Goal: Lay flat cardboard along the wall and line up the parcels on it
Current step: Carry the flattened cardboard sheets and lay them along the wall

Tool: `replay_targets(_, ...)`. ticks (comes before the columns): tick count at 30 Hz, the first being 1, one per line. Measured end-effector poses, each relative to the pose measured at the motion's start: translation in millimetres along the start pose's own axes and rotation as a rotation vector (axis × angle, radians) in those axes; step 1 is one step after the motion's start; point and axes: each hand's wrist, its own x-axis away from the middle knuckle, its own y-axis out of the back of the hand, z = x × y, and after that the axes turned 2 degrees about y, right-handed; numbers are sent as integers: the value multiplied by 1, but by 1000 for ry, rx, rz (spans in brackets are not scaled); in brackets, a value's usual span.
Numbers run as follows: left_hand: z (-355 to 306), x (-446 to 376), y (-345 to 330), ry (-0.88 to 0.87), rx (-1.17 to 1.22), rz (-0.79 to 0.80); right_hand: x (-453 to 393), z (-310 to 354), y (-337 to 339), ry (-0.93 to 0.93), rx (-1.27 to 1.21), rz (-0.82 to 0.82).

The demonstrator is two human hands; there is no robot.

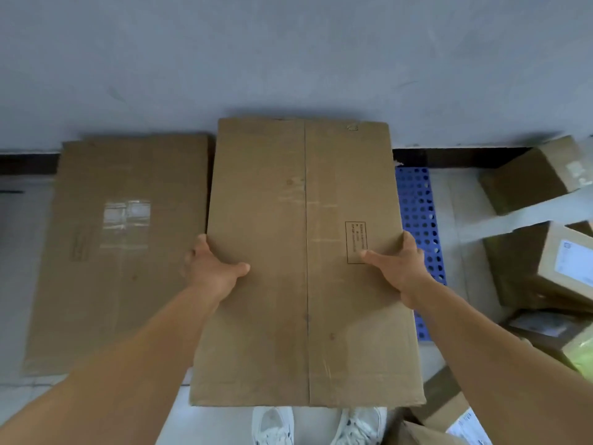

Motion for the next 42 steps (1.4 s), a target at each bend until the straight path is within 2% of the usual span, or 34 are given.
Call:
replay_targets(5,8,-20,-12,5,-26,-42,-37,-5,-26,54,25,49)
replay_targets(9,13,-29,-16,-66,-70,-37,-62,-12,-46,82,21,58)
replay_targets(11,15,-25,-18,-113,-51,12,-67,-19,-55,75,12,77)
replay_targets(13,15,-15,-24,-197,-46,159,-69,-27,-63,71,3,99)
replay_targets(17,13,10,-41,-374,-259,317,-62,-36,-68,106,83,93)
replay_targets(21,28,30,-55,-455,-548,423,-43,-45,-65,129,241,93)
replay_targets(24,34,46,-67,-496,-711,472,-24,-59,-64,59,425,160)
replay_targets(27,39,59,-81,-506,-822,478,-6,-81,-64,-3,546,238)
replay_targets(31,42,67,-91,-510,-882,451,3,-100,-66,51,688,212)
replay_targets(42,18,47,-94,-433,-829,449,-10,-68,-41,83,462,326)
